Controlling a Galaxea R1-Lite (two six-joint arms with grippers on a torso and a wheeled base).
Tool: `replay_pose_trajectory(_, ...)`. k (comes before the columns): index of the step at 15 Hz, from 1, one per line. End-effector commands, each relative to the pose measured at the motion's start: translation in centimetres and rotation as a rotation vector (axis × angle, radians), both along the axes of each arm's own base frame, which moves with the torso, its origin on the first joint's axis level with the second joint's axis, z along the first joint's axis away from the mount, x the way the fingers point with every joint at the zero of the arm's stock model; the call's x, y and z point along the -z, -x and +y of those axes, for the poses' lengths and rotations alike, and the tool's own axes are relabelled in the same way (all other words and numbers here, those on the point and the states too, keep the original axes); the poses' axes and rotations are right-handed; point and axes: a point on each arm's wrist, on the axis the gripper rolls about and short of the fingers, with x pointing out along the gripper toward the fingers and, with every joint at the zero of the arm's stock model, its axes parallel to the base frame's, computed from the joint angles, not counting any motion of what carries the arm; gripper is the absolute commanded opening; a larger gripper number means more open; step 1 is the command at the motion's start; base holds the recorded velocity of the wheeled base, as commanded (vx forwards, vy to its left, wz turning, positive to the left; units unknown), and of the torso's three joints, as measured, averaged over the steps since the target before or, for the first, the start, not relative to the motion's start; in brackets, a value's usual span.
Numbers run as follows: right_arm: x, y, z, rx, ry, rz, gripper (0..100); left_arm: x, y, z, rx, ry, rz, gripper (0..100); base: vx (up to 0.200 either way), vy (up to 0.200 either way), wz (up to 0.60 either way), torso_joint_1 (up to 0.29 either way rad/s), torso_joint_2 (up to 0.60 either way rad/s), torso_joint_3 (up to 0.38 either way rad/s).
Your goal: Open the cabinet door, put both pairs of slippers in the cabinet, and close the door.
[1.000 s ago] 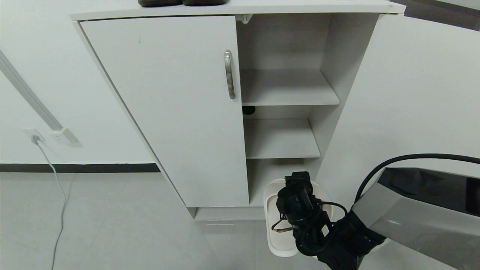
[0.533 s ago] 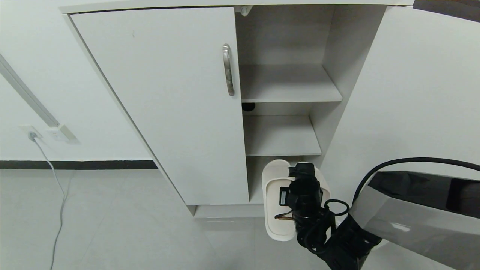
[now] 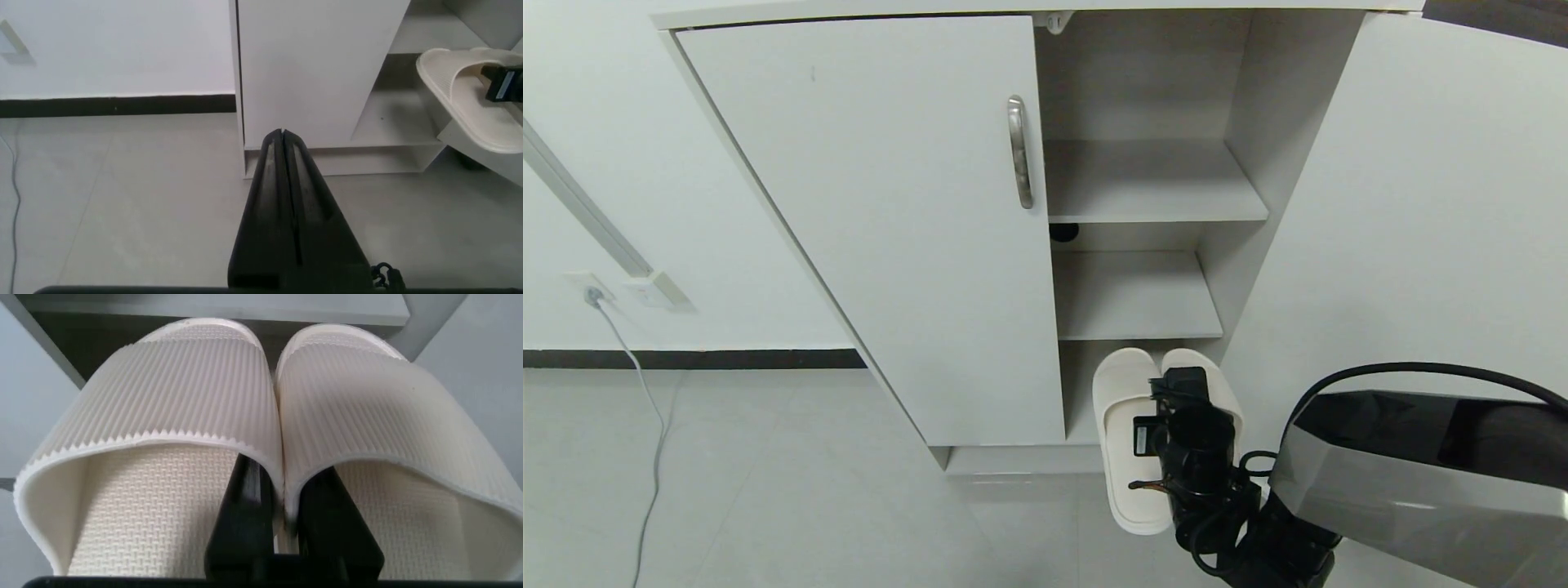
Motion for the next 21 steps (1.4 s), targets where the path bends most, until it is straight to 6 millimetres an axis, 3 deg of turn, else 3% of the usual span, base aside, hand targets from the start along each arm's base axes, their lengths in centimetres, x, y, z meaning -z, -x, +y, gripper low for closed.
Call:
replay_pose_trajectory(1,-0.2,0.0,0.0,0.000,-0.010,-0.013,0,0.0,0.0,0.0,0.000,0.000,0.001,0,0.000,0.000,0.00,0.000,0.00,0.000)
replay_pose_trajectory(3,-0.4,-0.1,0.1,0.000,-0.018,-0.024,0,0.0,0.0,0.0,0.000,0.000,0.001,0,0.000,0.000,0.00,0.000,0.00,0.000)
replay_pose_trajectory(14,-0.5,-0.2,0.1,-0.001,-0.013,-0.030,0,0.0,0.0,0.0,-0.002,0.002,0.001,0,0.200,0.000,0.00,0.000,0.00,0.002)
replay_pose_trajectory(21,-1.1,-1.7,0.1,-0.065,-0.018,-0.032,0,0.0,0.0,0.0,-0.006,0.002,0.001,0,0.000,0.000,0.00,0.000,0.00,0.000)
